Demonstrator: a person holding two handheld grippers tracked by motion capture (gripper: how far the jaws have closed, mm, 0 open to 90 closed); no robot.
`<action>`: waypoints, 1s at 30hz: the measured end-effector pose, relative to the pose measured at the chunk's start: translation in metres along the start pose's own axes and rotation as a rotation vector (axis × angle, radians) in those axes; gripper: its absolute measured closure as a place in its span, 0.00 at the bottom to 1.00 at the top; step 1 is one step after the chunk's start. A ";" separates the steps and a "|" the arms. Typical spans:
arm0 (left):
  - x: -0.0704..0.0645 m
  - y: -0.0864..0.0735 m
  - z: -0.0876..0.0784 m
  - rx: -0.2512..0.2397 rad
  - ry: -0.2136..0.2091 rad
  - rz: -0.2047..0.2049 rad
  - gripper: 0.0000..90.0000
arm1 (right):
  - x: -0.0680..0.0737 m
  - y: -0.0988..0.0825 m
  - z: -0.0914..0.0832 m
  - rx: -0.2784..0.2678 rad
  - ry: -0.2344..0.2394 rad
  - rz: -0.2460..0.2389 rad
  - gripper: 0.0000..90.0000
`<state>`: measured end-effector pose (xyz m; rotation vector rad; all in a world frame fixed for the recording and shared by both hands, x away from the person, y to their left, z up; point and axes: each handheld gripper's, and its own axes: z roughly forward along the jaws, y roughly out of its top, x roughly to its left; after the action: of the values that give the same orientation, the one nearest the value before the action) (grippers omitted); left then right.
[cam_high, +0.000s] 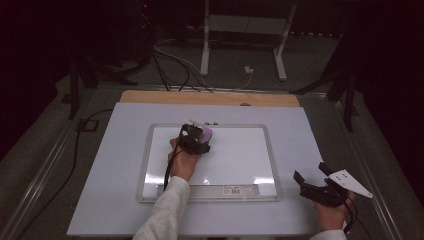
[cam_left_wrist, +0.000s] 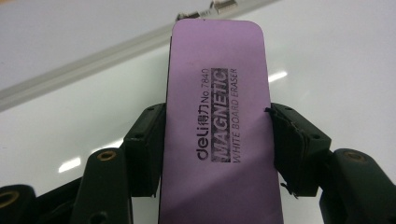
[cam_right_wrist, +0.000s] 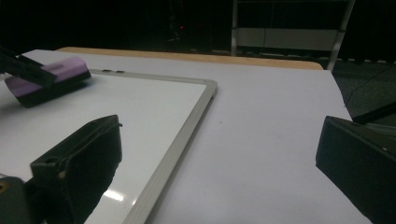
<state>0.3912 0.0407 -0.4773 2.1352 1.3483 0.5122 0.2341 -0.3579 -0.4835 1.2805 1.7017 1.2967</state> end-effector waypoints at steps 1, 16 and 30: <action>0.000 0.000 -0.003 -0.008 -0.002 -0.002 0.47 | 0.000 0.000 -0.001 -0.002 -0.001 -0.001 0.01; 0.004 -0.006 -0.027 -0.078 -0.013 -0.020 0.47 | -0.003 0.000 -0.003 -0.006 -0.008 0.009 0.01; 0.017 -0.017 -0.046 -0.112 -0.002 -0.049 0.47 | -0.002 -0.001 -0.002 -0.003 -0.008 0.013 0.01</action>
<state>0.3594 0.0733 -0.4523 2.0071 1.3352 0.5530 0.2324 -0.3608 -0.4834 1.2959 1.6881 1.2988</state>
